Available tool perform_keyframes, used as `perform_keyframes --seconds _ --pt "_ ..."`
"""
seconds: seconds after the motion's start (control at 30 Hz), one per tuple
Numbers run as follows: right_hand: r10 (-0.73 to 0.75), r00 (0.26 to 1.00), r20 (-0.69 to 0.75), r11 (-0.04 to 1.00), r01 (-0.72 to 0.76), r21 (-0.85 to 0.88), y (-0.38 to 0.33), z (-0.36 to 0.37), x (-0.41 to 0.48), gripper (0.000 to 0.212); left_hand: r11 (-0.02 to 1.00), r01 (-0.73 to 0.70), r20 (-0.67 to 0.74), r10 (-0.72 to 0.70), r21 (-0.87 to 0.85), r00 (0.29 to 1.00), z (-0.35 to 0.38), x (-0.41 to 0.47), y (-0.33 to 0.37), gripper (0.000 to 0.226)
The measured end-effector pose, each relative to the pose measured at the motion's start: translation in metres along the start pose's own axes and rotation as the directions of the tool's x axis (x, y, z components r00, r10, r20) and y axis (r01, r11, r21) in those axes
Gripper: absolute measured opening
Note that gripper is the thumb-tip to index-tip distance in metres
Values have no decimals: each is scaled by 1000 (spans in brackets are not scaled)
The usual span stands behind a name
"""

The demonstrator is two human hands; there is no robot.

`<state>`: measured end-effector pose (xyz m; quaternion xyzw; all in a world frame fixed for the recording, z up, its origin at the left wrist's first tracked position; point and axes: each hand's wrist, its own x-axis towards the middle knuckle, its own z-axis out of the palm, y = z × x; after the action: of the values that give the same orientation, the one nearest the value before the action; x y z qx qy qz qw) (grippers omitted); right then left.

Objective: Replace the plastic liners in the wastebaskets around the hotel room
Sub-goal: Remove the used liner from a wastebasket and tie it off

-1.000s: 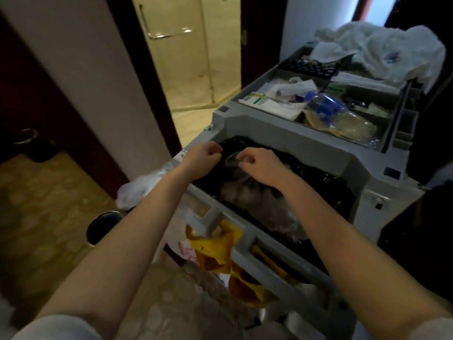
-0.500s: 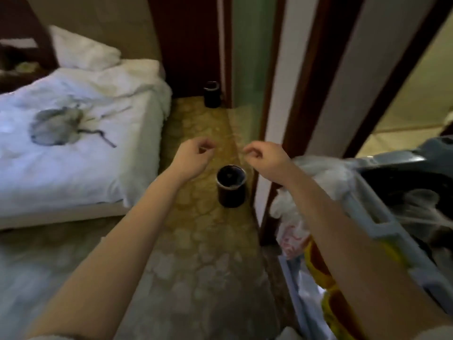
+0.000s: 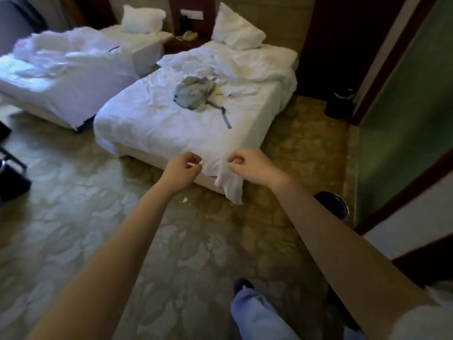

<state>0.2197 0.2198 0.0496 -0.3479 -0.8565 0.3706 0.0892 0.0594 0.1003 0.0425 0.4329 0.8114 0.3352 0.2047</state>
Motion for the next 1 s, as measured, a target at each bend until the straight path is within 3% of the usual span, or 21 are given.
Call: perform_keyframes --seconds 0.27,0.43,0.6,0.73,0.83,1.0 --pt "-226 942 246 967 248 -63 -59 26 166 25 971 237 -220 -237 -27 946 -82 94 -56 29" --pt "-353 836 421 910 411 -52 -120 76 249 27 921 385 -336 -382 -59 861 -137 110 -106 29" --pt "-409 736 540 856 514 -52 -184 151 318 28 836 535 -426 -530 -122 733 -198 109 -185 28" --pt "-444 671 594 827 563 -17 -245 209 370 30 817 555 -473 -555 -157 684 -253 128 -247 27" --pt "-462 676 575 825 564 -1 -296 252 411 28 817 541 -503 -559 -198 660 -304 153 -298 26" --pt "-442 669 597 822 569 -29 -361 311 476 28 823 536 -467 -556 -190 687 -375 190 -375 29"
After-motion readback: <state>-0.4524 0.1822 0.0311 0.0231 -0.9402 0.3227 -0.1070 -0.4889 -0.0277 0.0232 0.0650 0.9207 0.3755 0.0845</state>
